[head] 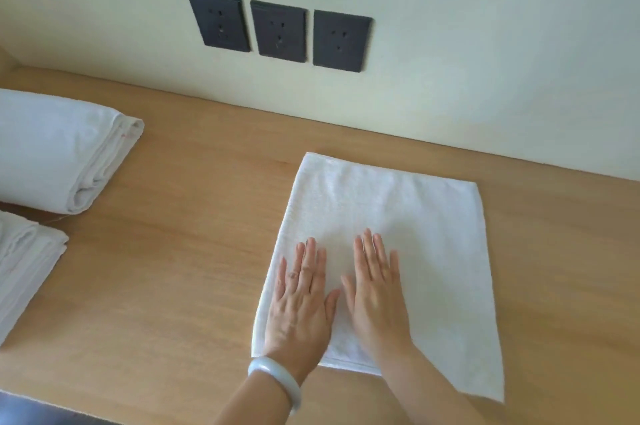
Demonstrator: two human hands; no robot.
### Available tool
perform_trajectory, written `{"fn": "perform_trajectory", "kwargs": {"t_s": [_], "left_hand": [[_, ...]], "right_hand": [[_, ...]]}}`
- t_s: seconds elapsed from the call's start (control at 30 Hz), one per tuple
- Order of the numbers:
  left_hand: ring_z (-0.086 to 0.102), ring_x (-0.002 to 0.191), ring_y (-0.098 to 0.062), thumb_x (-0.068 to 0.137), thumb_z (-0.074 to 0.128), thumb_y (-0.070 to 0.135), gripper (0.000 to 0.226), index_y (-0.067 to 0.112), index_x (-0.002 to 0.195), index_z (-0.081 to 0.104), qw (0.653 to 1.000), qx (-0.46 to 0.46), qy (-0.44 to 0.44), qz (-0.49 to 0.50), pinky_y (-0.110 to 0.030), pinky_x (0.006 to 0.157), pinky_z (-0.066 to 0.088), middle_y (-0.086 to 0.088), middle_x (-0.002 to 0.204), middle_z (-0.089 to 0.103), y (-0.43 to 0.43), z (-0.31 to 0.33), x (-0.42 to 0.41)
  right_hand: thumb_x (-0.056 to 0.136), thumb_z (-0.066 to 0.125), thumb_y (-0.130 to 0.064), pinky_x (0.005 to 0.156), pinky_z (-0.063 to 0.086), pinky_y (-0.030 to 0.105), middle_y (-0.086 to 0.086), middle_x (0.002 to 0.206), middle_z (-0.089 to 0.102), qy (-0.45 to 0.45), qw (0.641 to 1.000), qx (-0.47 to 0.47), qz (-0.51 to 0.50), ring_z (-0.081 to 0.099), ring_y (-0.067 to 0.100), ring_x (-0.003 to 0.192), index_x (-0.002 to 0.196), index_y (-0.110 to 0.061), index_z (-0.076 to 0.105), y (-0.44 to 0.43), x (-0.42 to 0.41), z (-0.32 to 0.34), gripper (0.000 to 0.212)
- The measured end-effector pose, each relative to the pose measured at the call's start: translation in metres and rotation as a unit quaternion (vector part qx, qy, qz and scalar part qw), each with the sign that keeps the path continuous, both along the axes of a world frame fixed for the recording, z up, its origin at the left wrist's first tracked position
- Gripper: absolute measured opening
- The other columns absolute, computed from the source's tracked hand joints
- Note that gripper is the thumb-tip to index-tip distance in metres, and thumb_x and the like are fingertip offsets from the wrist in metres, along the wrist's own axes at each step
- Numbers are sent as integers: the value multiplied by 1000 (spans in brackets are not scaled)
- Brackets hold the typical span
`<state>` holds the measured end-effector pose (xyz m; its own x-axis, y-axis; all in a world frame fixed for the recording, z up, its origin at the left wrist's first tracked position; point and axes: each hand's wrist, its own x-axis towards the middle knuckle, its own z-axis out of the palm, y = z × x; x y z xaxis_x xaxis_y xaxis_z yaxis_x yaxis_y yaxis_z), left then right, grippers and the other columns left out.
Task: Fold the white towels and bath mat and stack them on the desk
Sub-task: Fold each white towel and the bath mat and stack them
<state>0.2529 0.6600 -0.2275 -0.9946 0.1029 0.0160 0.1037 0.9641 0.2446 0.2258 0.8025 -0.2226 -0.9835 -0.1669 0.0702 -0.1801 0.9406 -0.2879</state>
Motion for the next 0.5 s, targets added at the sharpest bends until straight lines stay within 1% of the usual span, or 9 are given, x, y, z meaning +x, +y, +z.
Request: {"fn": "perform_trajectory", "kwargs": {"t_s": [0.03,0.1,0.2,0.23,0.3,0.37,0.43,0.47,0.5], "left_hand": [[10,150,-19,99,30,41,62,12,153,24,1000,1,-1,-7,-44,118,14,-6,162,15,0,-2,2],[8,150,-17,99,29,41,61,18,154,21,1000,-6,-3,-10,-45,119,12,-1,163,14,-3,-7,4],[7,150,-15,99,27,42,60,20,155,20,1000,-19,-15,-7,-44,120,11,1,163,13,-3,-5,4],[8,150,-15,99,26,42,60,21,154,21,1000,-19,-19,-5,-43,120,10,2,163,14,-2,-4,3],[8,150,-14,99,22,44,60,22,155,20,999,-27,-28,-14,-41,120,9,3,162,14,-4,-3,2],[5,150,-13,100,19,46,60,23,155,17,998,-43,-29,-38,-38,121,5,3,163,11,-13,0,2],[6,150,-17,99,22,47,62,20,155,19,997,-53,-18,-55,-38,121,5,-2,163,13,-24,6,5],[12,150,-20,98,26,47,63,16,154,23,996,-53,-10,-68,-39,120,9,-5,162,17,-28,10,9],[21,147,-23,98,30,48,64,14,152,30,994,-51,0,-96,-40,118,15,-7,159,25,-30,16,16]], "right_hand": [[101,25,-37,117,18,47,9,159,20,-12,1000,18,-12,14,21,148,148,-3,31,20,16,-7,59],[101,22,-38,116,21,48,8,159,22,-18,998,50,-40,15,20,148,148,-4,30,65,36,-14,59],[102,13,-40,116,20,46,7,159,21,-38,993,54,-103,17,19,148,150,-5,26,121,47,-10,61],[102,11,-42,116,19,44,7,159,21,-54,991,52,-112,19,19,147,150,-5,26,133,49,-9,62],[102,7,-46,117,16,42,5,160,18,-88,989,51,-107,16,17,148,151,-7,24,148,49,-8,65],[101,6,-51,119,10,39,2,161,12,-83,990,37,-109,13,16,148,152,-9,20,158,53,-3,68],[99,14,-55,119,3,29,-5,161,6,-58,992,-6,-115,8,12,148,153,-15,13,166,63,11,67],[98,23,-54,118,3,24,-9,160,8,-53,994,-31,-92,9,9,147,153,-19,14,167,72,19,66],[97,32,-51,117,7,20,-12,157,17,-51,996,-49,-52,18,9,145,151,-20,21,167,81,26,63]]}}
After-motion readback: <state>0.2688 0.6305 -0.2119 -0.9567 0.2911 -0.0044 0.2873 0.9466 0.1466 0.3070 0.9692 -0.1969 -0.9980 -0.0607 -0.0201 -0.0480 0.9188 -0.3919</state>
